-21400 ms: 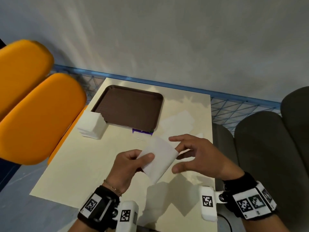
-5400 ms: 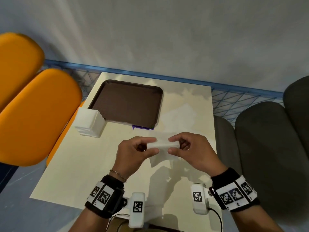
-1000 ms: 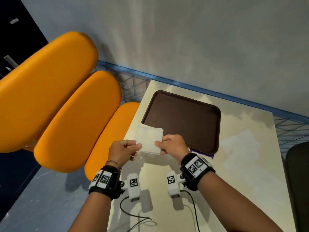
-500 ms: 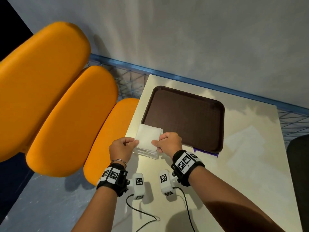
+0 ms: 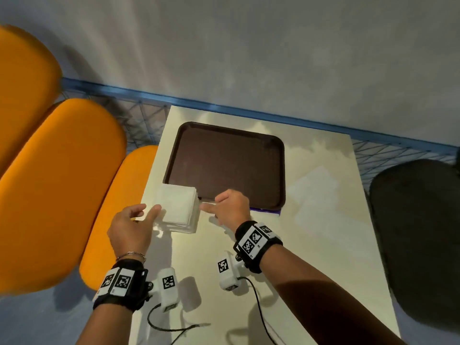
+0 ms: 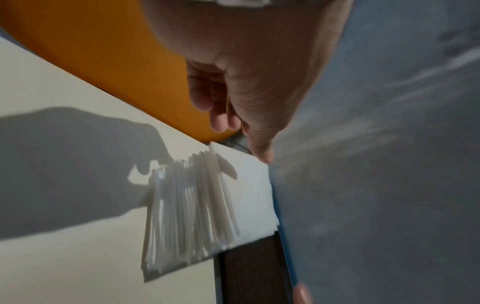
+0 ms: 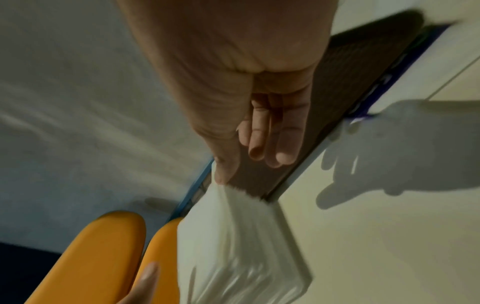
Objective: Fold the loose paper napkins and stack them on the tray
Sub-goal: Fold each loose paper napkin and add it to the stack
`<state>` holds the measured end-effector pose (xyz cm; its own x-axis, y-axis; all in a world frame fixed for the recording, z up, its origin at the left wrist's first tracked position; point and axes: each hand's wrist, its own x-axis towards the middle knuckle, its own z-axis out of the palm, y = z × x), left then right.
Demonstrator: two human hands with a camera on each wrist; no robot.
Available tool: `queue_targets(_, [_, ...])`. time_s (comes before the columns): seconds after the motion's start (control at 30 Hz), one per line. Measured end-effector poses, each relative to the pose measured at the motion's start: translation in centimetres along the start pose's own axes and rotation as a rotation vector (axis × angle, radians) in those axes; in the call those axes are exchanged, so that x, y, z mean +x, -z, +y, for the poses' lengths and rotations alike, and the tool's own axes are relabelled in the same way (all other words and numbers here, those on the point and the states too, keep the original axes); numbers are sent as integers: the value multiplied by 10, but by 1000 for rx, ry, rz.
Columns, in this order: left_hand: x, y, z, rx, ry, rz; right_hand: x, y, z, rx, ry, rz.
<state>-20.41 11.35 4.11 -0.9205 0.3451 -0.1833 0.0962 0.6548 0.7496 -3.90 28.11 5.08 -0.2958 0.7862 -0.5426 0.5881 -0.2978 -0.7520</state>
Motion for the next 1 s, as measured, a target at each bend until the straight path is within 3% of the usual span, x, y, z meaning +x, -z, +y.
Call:
queue_targets(0.07, [-15, -4, 13, -15, -74, 5, 3, 37, 22, 49, -4, 69])
queue_targets(0.2, [-59, -28, 48, -31, -209, -146, 2, 141, 91, -324, 16, 313])
queue_targets(0.3, [-99, -59, 69, -30, -267, -301, -1, 219, 149, -522, -65, 408])
queue_targets(0.4, [-143, -94, 84, 7, -291, -438, -1, 289, 195, -670, -156, 416])
queue_targets(0.5, [-185, -128, 94, 35, -290, -555, 8, 340, 223, -801, -143, 325])
queue_targets(0.77, [-263, -207, 108, 178, -273, -737, 56, 389, 225, -986, 59, 108])
queue_targets(1.0, [-292, -229, 113, 263, -260, -761, 69, 389, 219, -1038, 6, 67])
